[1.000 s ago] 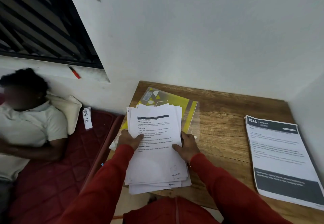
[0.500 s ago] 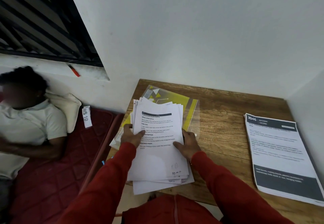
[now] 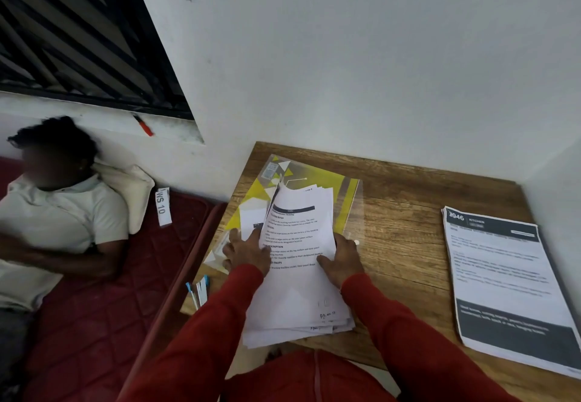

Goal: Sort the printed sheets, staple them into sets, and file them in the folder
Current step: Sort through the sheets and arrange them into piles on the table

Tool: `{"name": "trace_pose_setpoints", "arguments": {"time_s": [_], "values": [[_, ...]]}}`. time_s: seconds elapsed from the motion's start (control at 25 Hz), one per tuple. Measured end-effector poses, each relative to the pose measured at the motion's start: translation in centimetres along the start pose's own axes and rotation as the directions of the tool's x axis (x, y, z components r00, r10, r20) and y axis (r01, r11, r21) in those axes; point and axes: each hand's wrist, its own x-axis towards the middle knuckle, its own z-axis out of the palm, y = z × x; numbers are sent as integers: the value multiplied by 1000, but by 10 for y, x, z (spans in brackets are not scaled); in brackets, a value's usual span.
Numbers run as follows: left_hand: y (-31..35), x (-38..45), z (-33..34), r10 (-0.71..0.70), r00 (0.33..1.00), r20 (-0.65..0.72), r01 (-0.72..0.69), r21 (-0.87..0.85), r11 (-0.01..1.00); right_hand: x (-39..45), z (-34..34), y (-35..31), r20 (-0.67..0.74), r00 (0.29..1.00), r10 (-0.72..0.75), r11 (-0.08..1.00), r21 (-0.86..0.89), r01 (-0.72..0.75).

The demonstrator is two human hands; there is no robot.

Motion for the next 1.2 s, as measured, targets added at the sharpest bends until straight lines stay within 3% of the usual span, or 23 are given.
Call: {"name": "trace_pose_setpoints", "arguments": {"time_s": [0.12,0.24,0.32,0.4,0.48,0.64,0.72,0.8,0.84,0.96,1.08,1.2], "values": [[2,7,0,-12,999,38,15,-72,997,1,-2,2,8,1000,-11,1000,-8,11],[-1,16,-4,5,999,53,12,-322,947,-2,-5,4,21,999,-36,999,-9,36],[-3,18,-7,28,999,39,-14,-314,949,-2,-5,7,31,999,-37,999,-11,37],[-1,16,-10,109,993,-38,-114,-234,965,0,-5,10,49,998,-43,999,-15,44],[0,13,-11,193,976,-100,-213,-263,941,2,-5,13,56,996,-69,997,-34,71],[-6,13,-11,70,997,-26,-73,-523,849,2,-5,18,89,994,-62,998,15,61],[-6,11,-16,112,994,-15,-97,-618,781,0,-8,16,38,996,-78,996,45,76],[0,4,-30,267,963,-45,-209,-752,626,-11,-19,6,-101,987,-126,980,145,140],[4,-1,-40,345,937,-58,-245,-813,528,-16,-28,-2,-161,978,-134,945,276,175],[25,-10,-72,506,856,-104,-320,-876,362,-26,-62,-29,-123,965,-231,740,621,257],[57,-16,-97,577,787,-221,-484,-800,354,-23,-91,-57,-221,913,-342,720,564,406],[78,-25,-100,559,735,-384,-614,-727,308,-23,-108,-79,-363,850,-382,689,501,524]]}}
